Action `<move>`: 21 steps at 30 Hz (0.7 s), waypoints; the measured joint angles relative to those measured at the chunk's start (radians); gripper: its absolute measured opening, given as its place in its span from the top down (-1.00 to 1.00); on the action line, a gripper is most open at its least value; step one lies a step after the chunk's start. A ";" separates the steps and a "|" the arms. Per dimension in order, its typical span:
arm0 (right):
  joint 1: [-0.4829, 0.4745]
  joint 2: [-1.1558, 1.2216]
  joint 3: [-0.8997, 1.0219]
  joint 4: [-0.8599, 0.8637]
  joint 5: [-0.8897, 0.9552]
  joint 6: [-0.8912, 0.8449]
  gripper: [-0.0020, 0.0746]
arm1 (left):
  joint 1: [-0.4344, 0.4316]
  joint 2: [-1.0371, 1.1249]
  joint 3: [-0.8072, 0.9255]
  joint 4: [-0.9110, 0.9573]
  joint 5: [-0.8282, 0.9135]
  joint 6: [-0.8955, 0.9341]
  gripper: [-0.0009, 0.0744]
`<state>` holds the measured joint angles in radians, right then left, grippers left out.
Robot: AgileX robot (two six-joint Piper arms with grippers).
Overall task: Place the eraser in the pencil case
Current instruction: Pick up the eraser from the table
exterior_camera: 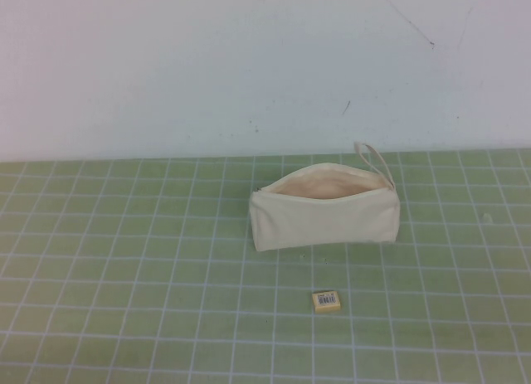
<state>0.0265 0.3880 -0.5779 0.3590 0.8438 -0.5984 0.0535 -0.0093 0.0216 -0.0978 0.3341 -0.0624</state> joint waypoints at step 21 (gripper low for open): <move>0.447 1.223 -0.760 -0.265 0.296 -0.339 0.95 | 0.006 0.000 0.000 0.000 0.000 0.000 0.98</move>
<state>0.4737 1.6115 -1.3384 0.0945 1.1402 -0.9377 0.0596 -0.0093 0.0216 -0.0978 0.3341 -0.0624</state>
